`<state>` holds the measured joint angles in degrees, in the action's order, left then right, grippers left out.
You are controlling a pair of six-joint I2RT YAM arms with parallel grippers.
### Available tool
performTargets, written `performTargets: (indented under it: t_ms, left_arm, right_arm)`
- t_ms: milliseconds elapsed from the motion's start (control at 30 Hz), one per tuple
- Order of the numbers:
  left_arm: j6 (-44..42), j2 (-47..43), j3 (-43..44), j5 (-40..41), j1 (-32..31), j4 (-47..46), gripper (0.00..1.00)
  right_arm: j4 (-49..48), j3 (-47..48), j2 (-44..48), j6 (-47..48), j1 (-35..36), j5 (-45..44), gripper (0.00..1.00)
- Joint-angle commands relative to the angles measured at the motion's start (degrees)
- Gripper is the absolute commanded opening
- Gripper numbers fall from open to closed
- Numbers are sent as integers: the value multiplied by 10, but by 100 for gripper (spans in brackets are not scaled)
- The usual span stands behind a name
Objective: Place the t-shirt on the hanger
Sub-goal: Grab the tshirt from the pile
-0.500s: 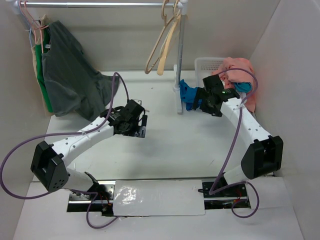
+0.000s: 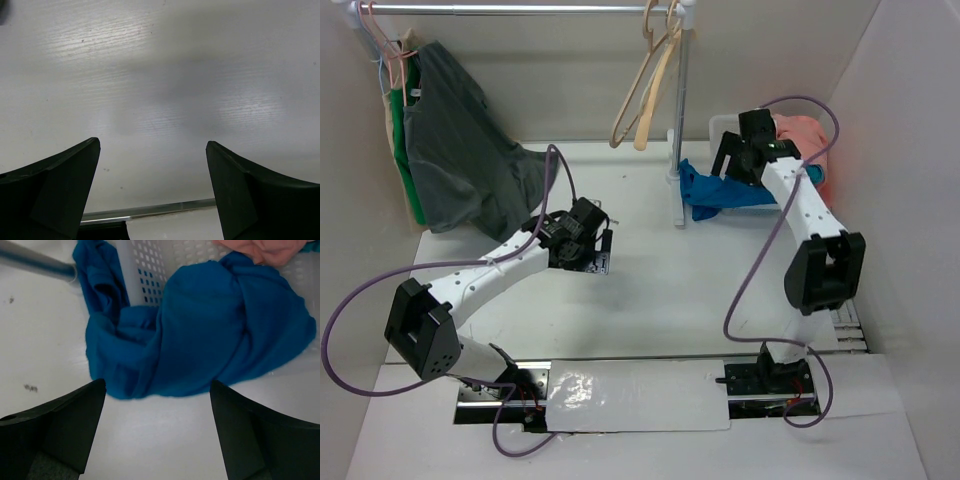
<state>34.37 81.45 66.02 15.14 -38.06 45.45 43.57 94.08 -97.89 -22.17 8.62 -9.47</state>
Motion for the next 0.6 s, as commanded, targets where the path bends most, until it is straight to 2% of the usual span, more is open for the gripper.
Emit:
performTargets:
  t_ms: [0, 100, 167, 267, 367, 500, 567]
  left_arm:
    - [-14, -12, 18, 9, 11, 3, 100]
    - [-19, -12, 18, 9, 11, 8, 100]
    - [-19, -12, 18, 15, 11, 8, 100]
    - [-19, -17, 30, 20, 16, 13, 100]
    - [-19, -17, 40, 20, 16, 13, 100]
    - [-25, -17, 46, 14, 21, 13, 100]
    - [-19, -17, 53, 14, 27, 13, 100]
  right_arm:
    - [-22, 40, -69, 17, -16, 17, 91]
    - [-22, 59, -93, 17, -16, 17, 74]
    - [-27, 68, -93, 6, -21, 17, 48]
    - [-33, 95, -68, -7, -21, -8, 0]
    - [-33, 148, -28, -7, -21, -20, 0]
    - [-4, 343, -18, 25, -26, -2, 0]
    - [1, 399, -6, 30, -26, 13, 0]
